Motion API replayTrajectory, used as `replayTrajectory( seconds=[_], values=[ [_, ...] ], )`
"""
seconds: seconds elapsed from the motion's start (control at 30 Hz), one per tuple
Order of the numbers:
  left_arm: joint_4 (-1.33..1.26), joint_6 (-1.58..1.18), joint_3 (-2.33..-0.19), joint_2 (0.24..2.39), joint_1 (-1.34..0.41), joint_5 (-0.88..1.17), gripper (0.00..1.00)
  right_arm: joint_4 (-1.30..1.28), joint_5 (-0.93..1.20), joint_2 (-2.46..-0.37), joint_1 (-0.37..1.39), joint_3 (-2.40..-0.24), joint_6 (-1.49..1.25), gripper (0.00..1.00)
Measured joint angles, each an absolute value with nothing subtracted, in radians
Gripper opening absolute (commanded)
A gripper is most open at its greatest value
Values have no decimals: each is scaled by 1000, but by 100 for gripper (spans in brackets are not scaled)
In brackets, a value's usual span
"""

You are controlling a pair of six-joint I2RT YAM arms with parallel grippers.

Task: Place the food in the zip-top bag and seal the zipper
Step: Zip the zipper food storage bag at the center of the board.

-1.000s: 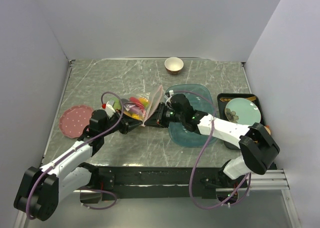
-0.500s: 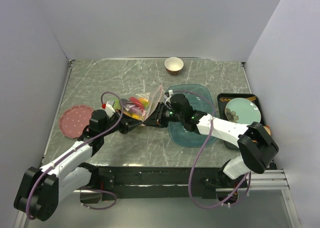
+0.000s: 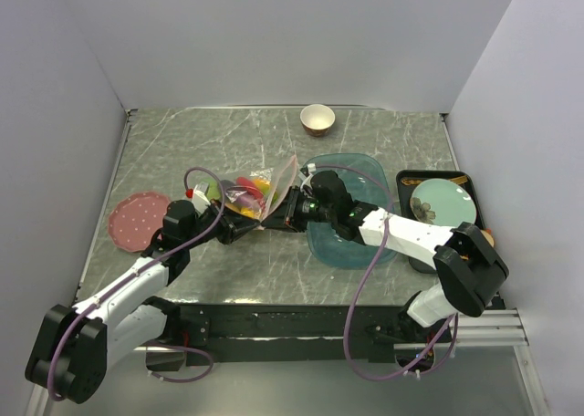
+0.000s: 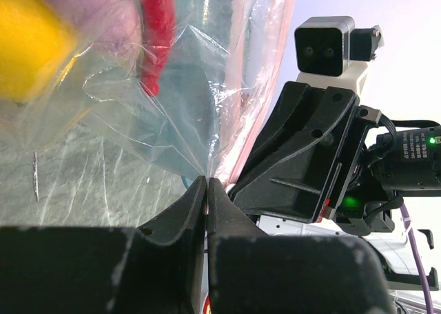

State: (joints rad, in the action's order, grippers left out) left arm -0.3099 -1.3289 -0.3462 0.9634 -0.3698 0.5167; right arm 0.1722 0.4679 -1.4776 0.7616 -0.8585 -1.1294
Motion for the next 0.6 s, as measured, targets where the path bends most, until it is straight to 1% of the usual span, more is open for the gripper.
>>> replayTrajectory(
  seconds=[0.23, 0.27, 0.3, 0.33, 0.6],
  values=[
    [-334, -1350, -323, 955, -369, 517, 11, 180, 473, -1486, 762, -859, -1136, 10],
    [-336, -1351, -320, 955, -369, 517, 10, 183, 474, -1489, 762, -859, -1137, 10],
    [-336, -1352, -318, 953, -369, 517, 2, 184, 476, -1493, 762, -859, -1137, 10],
    [-337, -1354, -316, 953, -369, 516, 1, 186, 478, -1495, 762, -859, -1138, 10],
    [-346, -1357, -313, 953, -368, 516, 1, 191, 479, -1495, 762, -859, -1138, 10]
  ],
)
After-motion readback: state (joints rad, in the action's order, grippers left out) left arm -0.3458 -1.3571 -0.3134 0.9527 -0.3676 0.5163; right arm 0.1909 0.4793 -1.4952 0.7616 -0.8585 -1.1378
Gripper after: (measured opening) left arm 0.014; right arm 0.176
